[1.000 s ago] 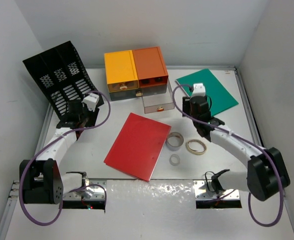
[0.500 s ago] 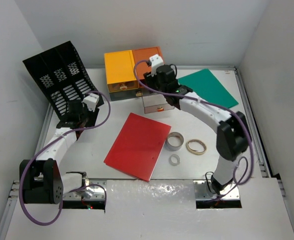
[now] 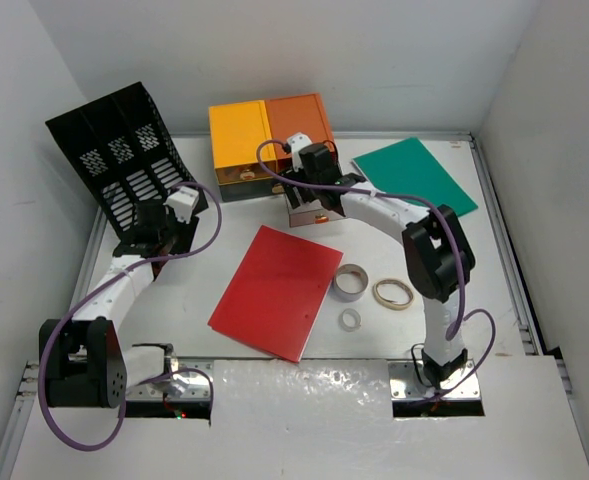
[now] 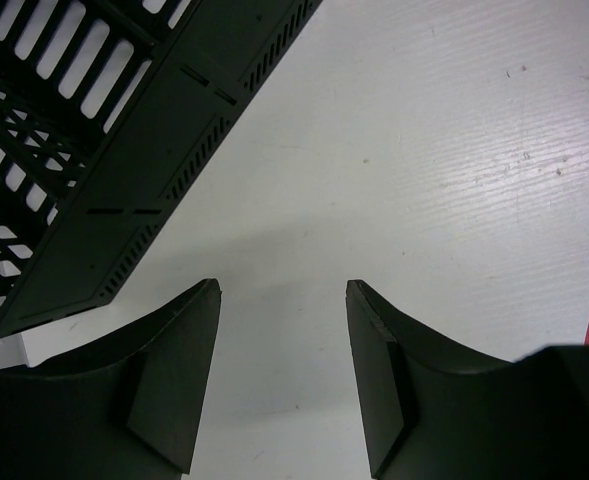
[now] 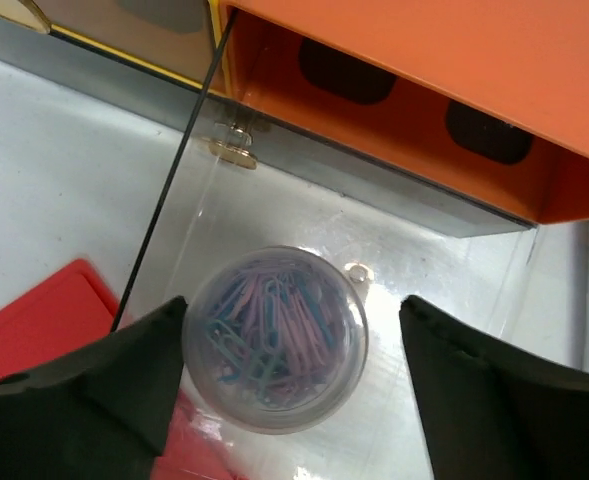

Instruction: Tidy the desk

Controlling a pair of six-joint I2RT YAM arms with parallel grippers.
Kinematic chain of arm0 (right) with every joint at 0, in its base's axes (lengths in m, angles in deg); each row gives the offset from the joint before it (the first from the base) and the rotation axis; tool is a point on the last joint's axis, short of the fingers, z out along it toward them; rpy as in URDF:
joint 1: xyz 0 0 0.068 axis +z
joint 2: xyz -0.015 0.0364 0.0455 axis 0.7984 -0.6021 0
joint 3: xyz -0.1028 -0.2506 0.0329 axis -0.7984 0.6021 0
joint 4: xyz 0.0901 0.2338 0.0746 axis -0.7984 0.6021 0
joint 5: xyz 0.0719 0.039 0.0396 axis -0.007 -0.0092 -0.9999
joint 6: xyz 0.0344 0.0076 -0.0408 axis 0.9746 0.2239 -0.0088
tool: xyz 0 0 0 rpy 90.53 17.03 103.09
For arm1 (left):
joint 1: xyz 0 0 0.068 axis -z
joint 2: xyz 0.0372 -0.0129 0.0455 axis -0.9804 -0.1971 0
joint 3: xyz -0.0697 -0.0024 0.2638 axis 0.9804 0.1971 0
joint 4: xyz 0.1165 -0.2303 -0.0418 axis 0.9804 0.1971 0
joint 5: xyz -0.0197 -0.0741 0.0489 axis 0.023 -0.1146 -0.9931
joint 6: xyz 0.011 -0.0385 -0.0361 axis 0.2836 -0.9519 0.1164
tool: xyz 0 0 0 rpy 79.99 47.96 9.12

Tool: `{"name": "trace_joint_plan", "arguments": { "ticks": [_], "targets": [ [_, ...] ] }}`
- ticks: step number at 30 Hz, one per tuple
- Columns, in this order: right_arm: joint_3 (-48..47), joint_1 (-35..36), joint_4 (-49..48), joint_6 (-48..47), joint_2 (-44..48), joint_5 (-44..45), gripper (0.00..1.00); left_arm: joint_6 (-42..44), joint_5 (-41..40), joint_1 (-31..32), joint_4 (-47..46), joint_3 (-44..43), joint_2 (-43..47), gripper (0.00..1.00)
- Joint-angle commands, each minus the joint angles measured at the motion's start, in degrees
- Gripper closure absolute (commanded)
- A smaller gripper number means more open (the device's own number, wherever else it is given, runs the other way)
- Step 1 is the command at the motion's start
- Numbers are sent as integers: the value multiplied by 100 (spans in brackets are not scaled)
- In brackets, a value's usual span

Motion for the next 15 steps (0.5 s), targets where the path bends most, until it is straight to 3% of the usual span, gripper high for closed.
{"name": "trace_joint_plan", "arguments": {
  "ticks": [1, 2, 4, 11, 15],
  "targets": [
    [-396, -5, 45, -47, 28, -97, 16, 29, 61, -56, -154, -152, 22, 48],
    [-457, -5, 107, -91, 63, -114, 8, 20, 61, -56, -154, -153, 22, 48],
    [-624, 3, 300, -196, 220, -176, 2, 38, 105, -56, -145, -161, 5, 48],
    [-134, 3, 399, -372, 1511, -272, 1, 55, 52, -48, -154, -144, -127, 48],
    [1982, -31, -1326, -364, 3204, -632, 1, 64, 149, -48, -127, -170, -153, 48]
  ]
}}
